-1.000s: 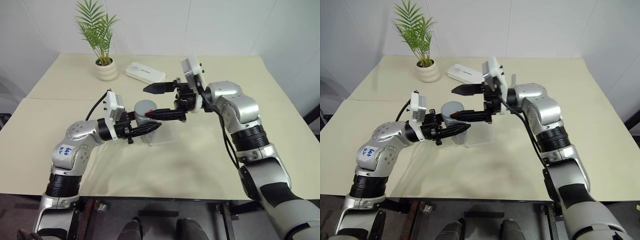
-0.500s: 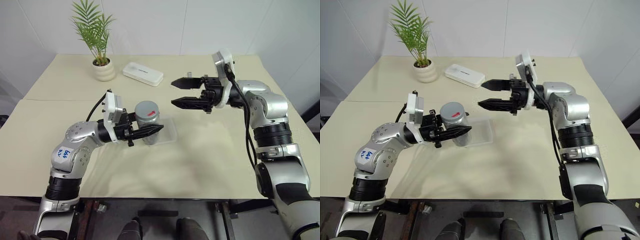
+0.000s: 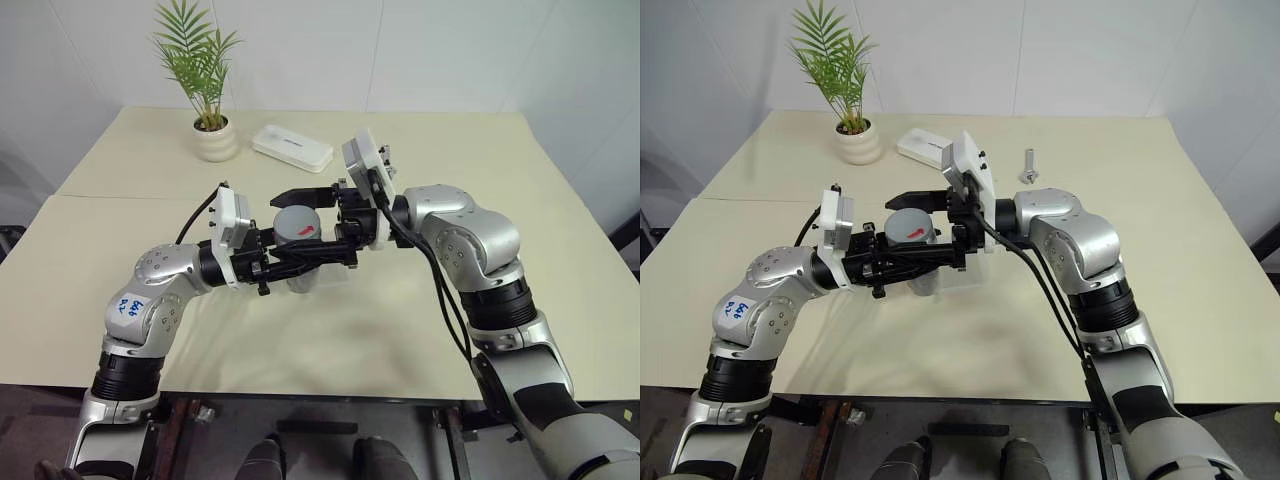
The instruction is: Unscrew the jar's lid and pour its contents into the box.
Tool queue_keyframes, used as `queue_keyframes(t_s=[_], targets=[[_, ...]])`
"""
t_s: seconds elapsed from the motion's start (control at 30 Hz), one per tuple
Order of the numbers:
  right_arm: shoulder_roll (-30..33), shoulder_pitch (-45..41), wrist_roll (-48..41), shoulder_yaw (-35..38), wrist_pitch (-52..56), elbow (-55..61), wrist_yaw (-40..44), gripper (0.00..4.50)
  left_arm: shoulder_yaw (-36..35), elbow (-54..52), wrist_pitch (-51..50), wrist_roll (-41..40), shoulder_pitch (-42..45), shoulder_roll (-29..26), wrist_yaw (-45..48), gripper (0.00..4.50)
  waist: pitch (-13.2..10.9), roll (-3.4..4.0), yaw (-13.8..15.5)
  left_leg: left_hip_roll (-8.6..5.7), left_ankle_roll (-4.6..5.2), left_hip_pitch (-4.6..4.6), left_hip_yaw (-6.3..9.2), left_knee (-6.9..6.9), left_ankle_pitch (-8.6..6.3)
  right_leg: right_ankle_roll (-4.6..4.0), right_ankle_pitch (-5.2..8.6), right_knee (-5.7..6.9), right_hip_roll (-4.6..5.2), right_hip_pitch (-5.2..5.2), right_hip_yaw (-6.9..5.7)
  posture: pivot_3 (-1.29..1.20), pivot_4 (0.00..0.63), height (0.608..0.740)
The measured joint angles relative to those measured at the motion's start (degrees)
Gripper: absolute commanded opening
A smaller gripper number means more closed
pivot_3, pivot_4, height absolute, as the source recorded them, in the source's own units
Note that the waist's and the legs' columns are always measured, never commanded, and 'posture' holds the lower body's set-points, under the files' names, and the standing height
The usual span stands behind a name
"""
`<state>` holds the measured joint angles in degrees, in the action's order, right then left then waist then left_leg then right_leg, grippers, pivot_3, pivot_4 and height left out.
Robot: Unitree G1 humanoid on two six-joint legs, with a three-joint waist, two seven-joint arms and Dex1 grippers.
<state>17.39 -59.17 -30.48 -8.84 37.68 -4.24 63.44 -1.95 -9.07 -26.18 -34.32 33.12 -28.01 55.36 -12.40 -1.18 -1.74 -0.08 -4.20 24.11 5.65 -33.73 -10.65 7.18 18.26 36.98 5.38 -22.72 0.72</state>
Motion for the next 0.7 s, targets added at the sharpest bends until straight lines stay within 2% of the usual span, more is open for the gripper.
queue_keyframes(t_s=[0.33,0.57,0.7], targets=[[1.4,-0.8,0.1,0.0,-0.9,-2.2,1.0,4.44,-0.1,0.2,-0.5,0.0,0.0,0.0,-1.4,2.01,0.0,0.00,0.1,0.00,0.01,0.01,0.00,0.05,-0.01,0.00,0.01,-0.05,-0.01,-0.02,-0.01,0.00,0.150,0.740],[7.6,-0.7,0.0,0.5,-4.2,-5.2,5.0,4.44,-0.8,0.9,-1.4,0.2,-0.4,-0.3,-3.2,2.01,0.0,0.00,0.1,0.00,0.01,0.01,0.00,0.04,-0.01,0.00,0.01,-0.05,-0.01,-0.01,-0.01,0.00,0.150,0.740],[13.5,0.4,2.0,5.4,-5.3,-10.6,3.6,4.44,-1.1,-1.5,-1.3,-0.2,-2.1,-1.0,-1.6,2.01,0.0,-0.01,0.3,-0.02,0.02,0.03,-0.01,0.05,-0.01,0.00,0.00,-0.12,0.01,0.01,0.00,0.00,0.150,0.740]])
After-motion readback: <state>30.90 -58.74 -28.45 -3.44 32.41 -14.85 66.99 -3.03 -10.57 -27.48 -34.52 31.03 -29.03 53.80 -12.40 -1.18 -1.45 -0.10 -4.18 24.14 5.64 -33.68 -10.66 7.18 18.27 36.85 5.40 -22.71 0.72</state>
